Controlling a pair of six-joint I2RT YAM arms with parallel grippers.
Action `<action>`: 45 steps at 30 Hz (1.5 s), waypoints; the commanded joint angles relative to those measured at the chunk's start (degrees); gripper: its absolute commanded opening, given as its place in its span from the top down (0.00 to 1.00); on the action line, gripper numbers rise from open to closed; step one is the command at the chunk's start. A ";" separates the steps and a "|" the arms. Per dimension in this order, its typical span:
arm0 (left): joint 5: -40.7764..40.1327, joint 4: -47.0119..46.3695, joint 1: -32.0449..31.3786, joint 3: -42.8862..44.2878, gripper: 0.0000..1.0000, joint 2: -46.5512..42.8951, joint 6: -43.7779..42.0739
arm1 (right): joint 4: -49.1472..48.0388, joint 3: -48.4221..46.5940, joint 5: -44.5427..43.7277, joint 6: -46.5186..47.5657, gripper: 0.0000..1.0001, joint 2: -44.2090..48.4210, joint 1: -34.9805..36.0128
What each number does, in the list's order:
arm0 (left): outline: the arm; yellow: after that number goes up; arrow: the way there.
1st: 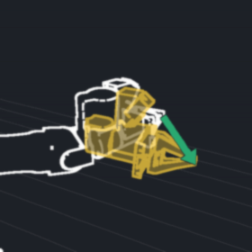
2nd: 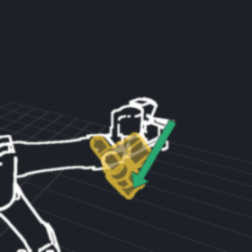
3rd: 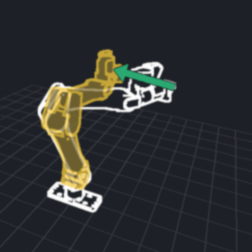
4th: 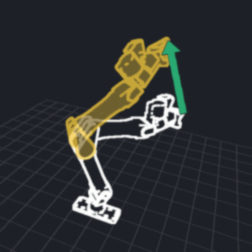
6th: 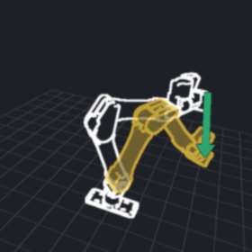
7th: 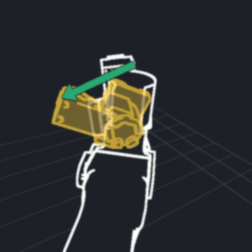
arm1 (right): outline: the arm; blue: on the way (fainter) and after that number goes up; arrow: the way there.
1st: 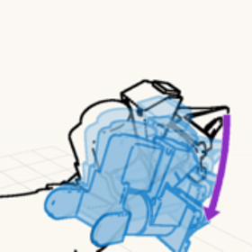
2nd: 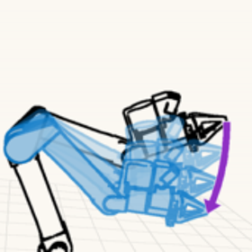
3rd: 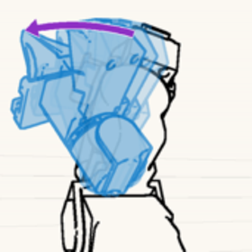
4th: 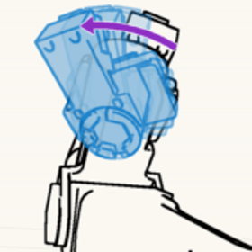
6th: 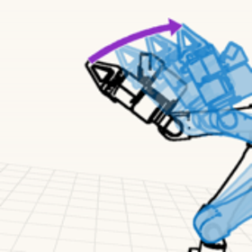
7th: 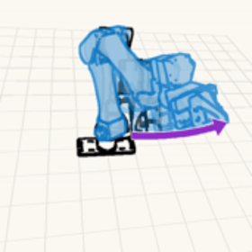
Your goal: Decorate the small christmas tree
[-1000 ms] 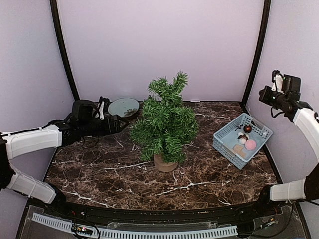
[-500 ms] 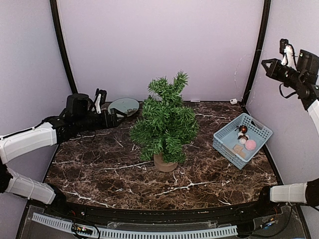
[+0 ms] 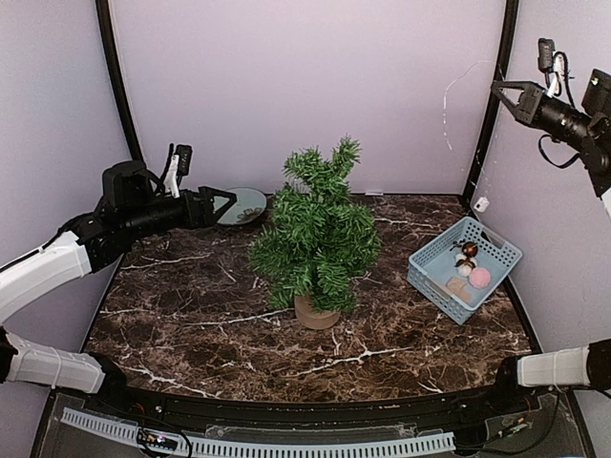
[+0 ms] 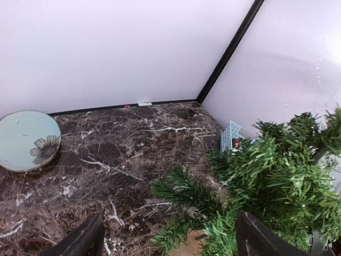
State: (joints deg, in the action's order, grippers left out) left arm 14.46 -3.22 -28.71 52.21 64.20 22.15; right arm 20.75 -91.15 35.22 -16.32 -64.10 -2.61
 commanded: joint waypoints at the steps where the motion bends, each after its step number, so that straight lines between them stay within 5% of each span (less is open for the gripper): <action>1: 4.30 -3.19 0.14 2.22 0.13 -3.53 -5.31 | -4.54 -1.34 10.53 -2.27 1.00 0.45 0.44; 15: 11.61 -7.59 -1.51 4.05 0.19 -5.53 -10.85 | -16.16 2.05 27.78 -10.45 1.00 4.22 1.23; 24: 12.18 -5.39 -11.06 7.55 0.22 -2.51 -21.10 | -22.89 5.65 35.87 -15.98 1.00 5.70 2.26; 45: 12.82 -9.10 -20.53 8.86 0.19 3.83 -25.52 | -29.85 8.14 42.90 -22.71 1.00 8.03 13.22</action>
State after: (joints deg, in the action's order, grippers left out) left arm 27.20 -9.76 -47.29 59.11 67.11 -1.61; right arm -4.03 -82.26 76.82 -35.73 -56.51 9.15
